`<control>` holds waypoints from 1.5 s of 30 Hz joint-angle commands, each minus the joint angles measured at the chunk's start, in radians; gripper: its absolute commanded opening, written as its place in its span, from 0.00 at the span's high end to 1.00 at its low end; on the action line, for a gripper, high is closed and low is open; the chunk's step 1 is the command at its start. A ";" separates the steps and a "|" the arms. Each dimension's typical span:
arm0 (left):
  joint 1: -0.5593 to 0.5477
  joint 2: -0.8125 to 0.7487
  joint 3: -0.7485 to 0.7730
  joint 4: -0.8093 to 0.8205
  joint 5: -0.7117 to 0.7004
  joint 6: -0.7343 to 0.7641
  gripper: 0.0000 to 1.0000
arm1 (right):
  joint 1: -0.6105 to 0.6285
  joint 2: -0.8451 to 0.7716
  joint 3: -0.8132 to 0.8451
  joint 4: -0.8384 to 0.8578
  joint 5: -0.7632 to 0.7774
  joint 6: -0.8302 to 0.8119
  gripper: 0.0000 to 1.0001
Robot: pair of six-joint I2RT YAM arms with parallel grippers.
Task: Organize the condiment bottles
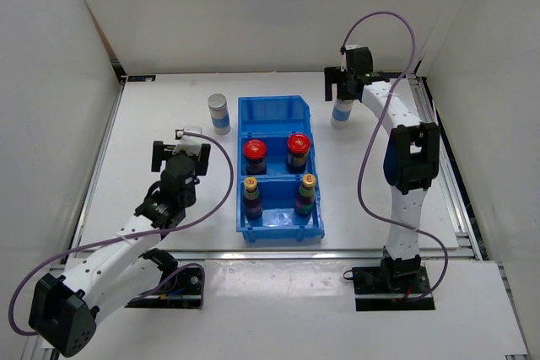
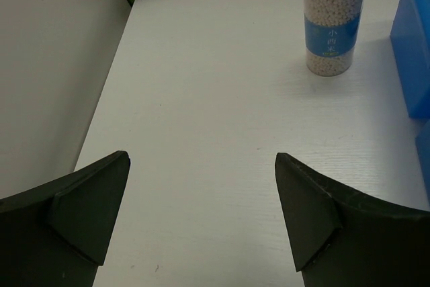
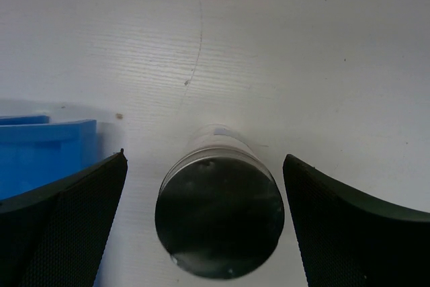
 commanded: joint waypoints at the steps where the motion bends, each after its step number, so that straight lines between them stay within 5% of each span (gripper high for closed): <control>1: -0.001 -0.011 0.019 0.046 -0.025 0.003 0.00 | 0.008 0.017 0.061 -0.060 0.037 0.004 0.00; 3: -0.001 -0.021 0.019 0.046 -0.025 0.003 0.00 | 0.019 0.017 0.014 -0.048 0.037 0.013 0.07; 10: -0.001 -0.021 0.010 0.046 -0.015 0.003 0.00 | 0.037 -0.059 -0.049 -0.037 0.149 0.013 0.65; 18: -0.001 -0.021 0.010 0.046 -0.005 -0.006 0.00 | 0.135 -0.234 -0.040 0.024 0.175 -0.070 0.85; 24: -0.001 -0.030 0.010 0.056 -0.005 -0.006 0.00 | 0.256 -0.299 -0.040 0.073 0.054 -0.091 0.85; 30: -0.001 -0.039 0.001 0.056 -0.005 -0.006 0.00 | 0.315 -0.193 0.011 0.073 -0.017 -0.100 0.85; 43: -0.001 -0.057 0.001 0.074 0.005 -0.006 0.00 | 0.315 -0.040 0.032 0.055 -0.043 -0.070 0.83; 45: -0.001 -0.057 -0.008 0.074 0.005 -0.006 0.00 | 0.315 -0.029 0.023 0.055 -0.034 -0.070 0.73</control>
